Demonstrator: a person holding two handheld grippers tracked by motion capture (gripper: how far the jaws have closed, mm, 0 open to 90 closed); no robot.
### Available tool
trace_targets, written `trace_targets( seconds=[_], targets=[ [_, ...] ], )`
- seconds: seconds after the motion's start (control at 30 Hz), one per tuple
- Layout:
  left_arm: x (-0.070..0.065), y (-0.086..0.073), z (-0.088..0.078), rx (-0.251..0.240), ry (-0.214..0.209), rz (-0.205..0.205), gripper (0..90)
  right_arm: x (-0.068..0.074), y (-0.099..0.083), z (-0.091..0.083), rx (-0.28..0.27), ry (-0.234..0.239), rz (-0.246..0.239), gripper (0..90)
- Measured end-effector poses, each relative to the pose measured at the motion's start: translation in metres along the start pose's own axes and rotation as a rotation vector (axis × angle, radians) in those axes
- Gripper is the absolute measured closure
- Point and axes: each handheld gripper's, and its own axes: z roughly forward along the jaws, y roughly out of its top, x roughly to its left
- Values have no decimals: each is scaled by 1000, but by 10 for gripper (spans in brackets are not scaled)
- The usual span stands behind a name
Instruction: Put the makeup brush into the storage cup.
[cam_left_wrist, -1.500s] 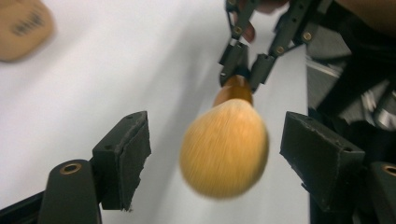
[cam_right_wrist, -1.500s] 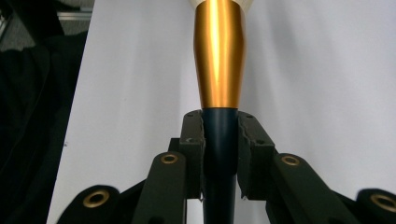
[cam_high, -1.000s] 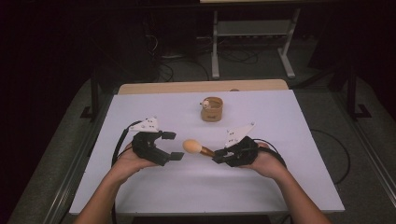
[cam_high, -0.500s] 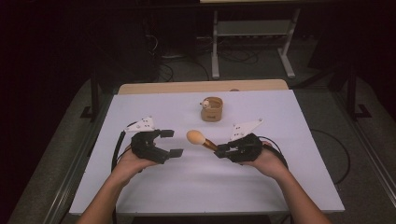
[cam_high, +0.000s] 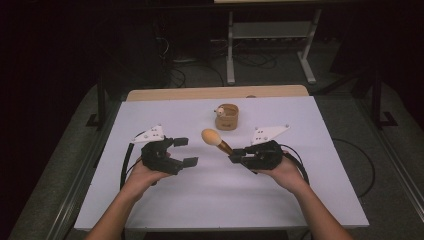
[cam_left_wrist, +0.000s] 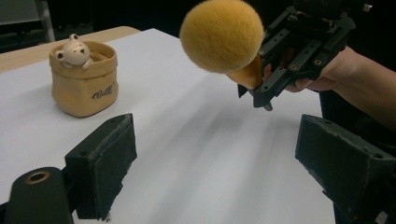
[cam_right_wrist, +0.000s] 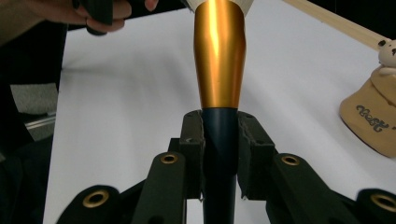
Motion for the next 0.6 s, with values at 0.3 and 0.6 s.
trace_targets(
  seconds=[0.3, 0.6],
  targets=[
    [-5, -1, 8, -19, -17, 7, 124, 5, 0, 6, -30, 4, 19, 736],
    [-7, -4, 12, -54, -38, -3, 134, 8, 1, 11, -56, 9, 30, 736]
  ],
)
